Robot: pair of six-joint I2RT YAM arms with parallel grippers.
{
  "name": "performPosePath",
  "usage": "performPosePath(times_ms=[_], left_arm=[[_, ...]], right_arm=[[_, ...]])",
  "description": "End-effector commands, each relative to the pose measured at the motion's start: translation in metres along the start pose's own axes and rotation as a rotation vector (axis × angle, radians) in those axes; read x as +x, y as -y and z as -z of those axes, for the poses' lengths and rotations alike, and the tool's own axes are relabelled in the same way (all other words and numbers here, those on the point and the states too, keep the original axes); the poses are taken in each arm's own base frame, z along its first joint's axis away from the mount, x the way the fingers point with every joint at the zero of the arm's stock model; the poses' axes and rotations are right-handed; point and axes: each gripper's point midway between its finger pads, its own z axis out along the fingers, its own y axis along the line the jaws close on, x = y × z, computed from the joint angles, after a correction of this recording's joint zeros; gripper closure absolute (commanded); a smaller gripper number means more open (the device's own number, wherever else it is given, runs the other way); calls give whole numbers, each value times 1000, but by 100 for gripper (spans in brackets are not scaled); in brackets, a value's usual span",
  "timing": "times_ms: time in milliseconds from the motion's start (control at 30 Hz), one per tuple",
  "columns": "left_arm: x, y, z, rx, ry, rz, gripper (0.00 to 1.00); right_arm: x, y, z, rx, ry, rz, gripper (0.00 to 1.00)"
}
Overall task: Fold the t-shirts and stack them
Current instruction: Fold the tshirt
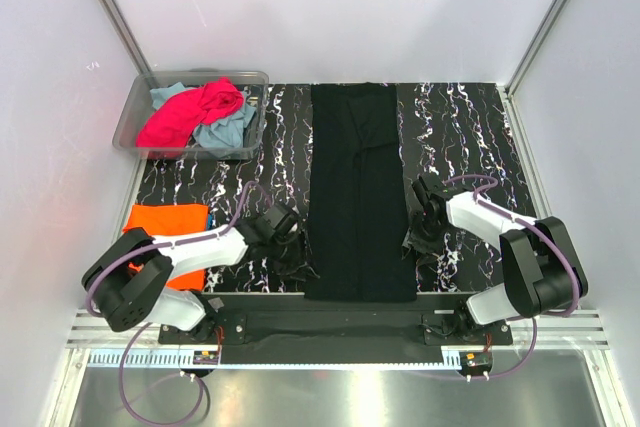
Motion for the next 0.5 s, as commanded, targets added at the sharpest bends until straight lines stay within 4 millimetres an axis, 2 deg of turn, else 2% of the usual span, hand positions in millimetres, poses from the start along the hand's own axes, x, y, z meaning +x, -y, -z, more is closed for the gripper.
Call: performPosePath(times_ms=[0, 200, 233, 267, 467], left_arm=[[-13, -7, -8, -57, 54, -20, 54], [-15, -9, -13, -79, 46, -20, 55], [-16, -9, -14, -81, 47, -17, 55], [-15, -10, -14, -82, 46, -16, 56], [-18, -15, -10, -118, 64, -7, 55]], right_arm=[[-19, -9, -2, -22, 70, 23, 54], [-19, -13, -4, -52, 76, 41, 62], [-18, -15, -6, -64, 71, 44, 64], [-16, -17, -7, -81, 64, 48, 71], [-16, -20, -5, -102, 61, 54, 81]])
